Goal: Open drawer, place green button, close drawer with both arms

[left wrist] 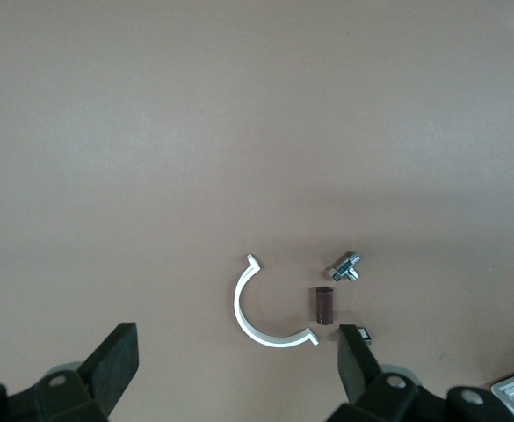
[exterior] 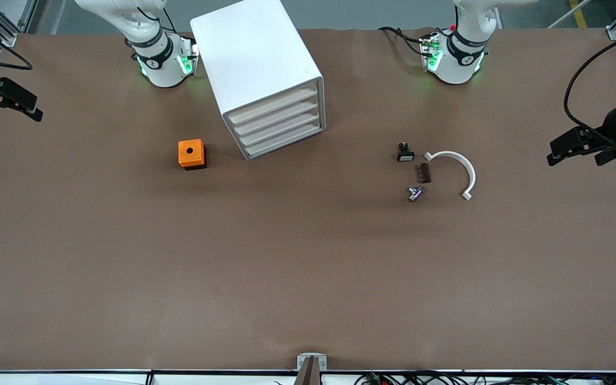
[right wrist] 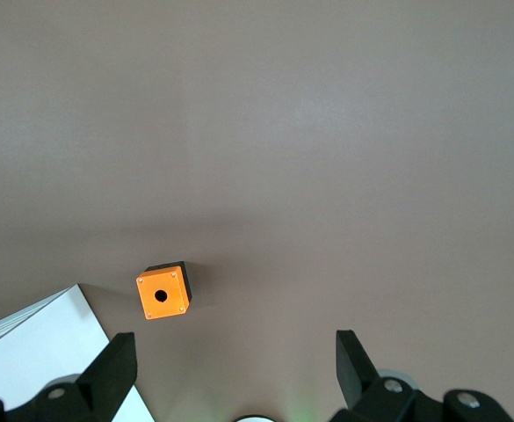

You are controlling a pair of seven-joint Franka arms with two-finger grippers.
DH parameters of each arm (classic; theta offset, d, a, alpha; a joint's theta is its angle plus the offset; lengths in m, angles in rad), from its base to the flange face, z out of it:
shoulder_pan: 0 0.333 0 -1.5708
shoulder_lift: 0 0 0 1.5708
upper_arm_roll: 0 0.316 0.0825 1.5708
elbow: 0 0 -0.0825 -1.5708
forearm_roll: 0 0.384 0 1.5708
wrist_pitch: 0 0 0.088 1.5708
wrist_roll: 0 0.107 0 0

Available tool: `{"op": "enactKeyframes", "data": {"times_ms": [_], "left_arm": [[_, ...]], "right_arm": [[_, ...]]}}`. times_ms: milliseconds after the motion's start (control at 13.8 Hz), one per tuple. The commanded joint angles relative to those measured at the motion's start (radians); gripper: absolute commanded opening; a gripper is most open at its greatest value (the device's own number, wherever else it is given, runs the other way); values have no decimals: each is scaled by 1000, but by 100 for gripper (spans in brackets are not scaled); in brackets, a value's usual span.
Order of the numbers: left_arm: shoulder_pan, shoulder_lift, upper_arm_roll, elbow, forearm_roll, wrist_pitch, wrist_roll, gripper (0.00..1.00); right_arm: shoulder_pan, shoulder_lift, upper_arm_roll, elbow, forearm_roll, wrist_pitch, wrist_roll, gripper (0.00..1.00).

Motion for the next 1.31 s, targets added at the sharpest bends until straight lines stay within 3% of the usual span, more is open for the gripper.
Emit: {"op": "enactKeyframes", "data": {"times_ms": [0, 1234], "left_arm": [[-12, -1, 15, 16, 20, -18, -2, 100], [-9, 0, 9, 40, 19, -16, -2, 100]], "right_arm": [[-10, -28, 7, -24, -3, 0, 7, 100], [-9, -28, 7, -26, -3, 0, 7, 100]]}}
